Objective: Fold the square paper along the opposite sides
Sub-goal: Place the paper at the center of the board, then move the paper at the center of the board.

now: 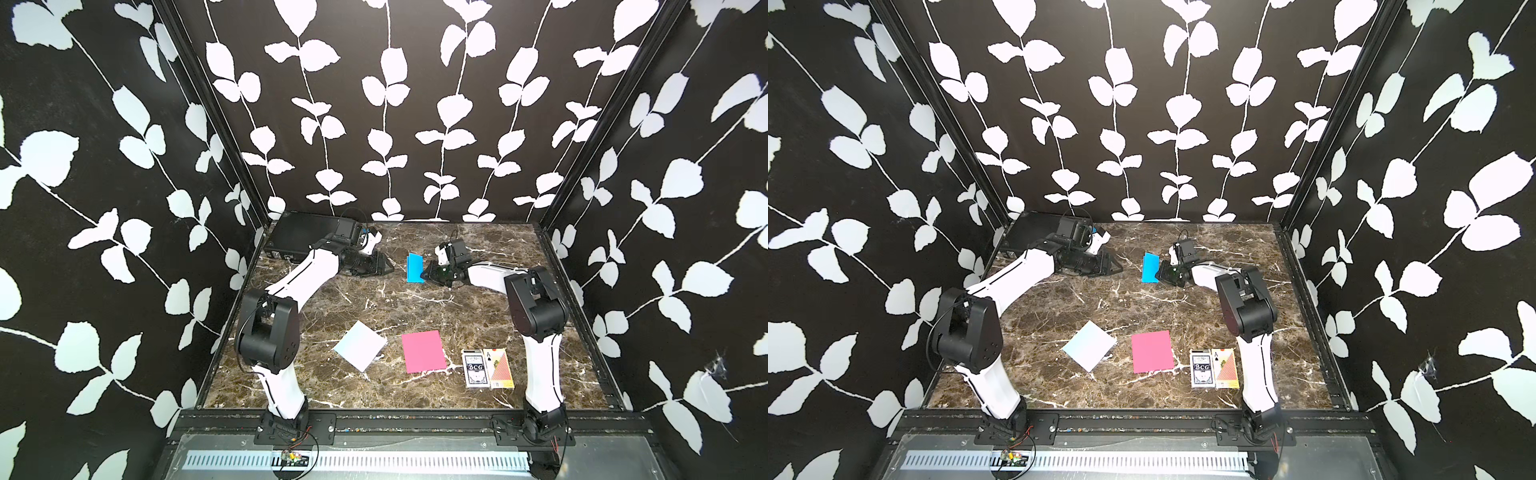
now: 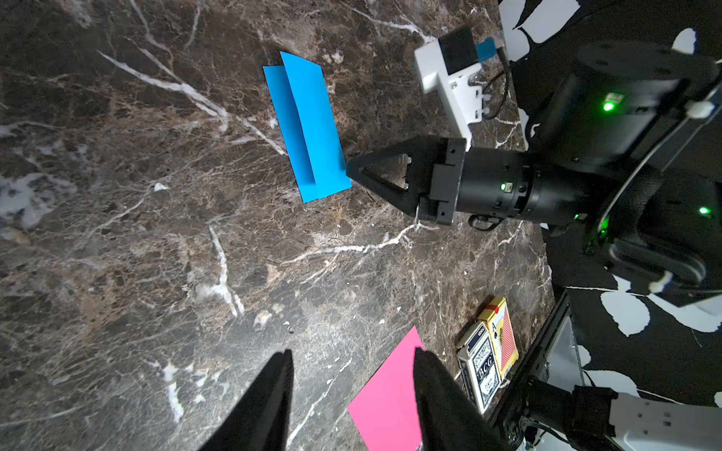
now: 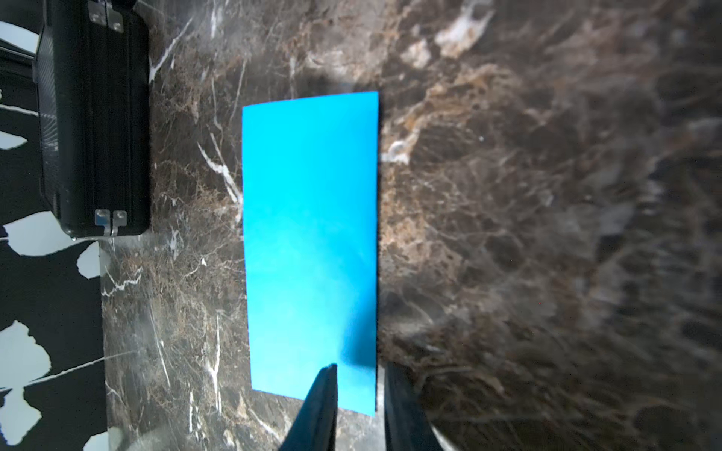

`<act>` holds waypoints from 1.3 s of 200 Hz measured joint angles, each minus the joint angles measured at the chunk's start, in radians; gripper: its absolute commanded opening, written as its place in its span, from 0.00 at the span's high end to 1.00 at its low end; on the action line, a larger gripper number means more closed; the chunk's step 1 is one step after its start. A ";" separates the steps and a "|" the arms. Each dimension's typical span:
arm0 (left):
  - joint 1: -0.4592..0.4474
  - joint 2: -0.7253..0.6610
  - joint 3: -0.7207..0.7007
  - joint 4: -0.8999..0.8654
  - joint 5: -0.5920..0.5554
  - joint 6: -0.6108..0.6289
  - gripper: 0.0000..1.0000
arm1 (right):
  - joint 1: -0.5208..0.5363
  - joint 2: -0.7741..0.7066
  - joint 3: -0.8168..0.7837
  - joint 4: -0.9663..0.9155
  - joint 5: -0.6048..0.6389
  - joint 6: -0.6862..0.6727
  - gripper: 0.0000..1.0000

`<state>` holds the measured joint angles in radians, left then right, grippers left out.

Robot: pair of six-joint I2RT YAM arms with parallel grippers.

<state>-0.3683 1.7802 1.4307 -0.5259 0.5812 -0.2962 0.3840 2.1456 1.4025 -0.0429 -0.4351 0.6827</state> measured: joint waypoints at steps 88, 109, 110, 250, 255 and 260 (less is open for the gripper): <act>-0.010 0.000 -0.018 0.003 -0.038 -0.009 0.51 | 0.074 -0.372 -0.253 -0.061 0.207 -0.142 0.63; -0.031 0.000 -0.020 0.003 -0.060 -0.010 0.51 | 0.175 -0.550 -0.389 -0.092 0.314 -0.190 0.58; -0.031 0.000 -0.020 0.003 -0.061 -0.010 0.51 | 0.184 -0.559 -0.397 -0.095 0.322 -0.192 0.58; -0.081 0.000 -0.040 0.015 -0.142 -0.037 0.52 | 0.661 -0.454 -0.565 -0.129 0.844 -0.198 0.43; -0.081 0.000 -0.040 0.015 -0.144 -0.038 0.52 | 0.656 -0.447 -0.559 -0.121 0.849 -0.196 0.43; -0.081 0.000 -0.040 0.015 -0.144 -0.040 0.52 | 0.649 -0.439 -0.553 -0.116 0.853 -0.195 0.43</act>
<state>-0.4492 1.7802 1.3911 -0.5106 0.4370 -0.3363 1.0332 1.7069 0.8497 -0.1585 0.4183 0.4881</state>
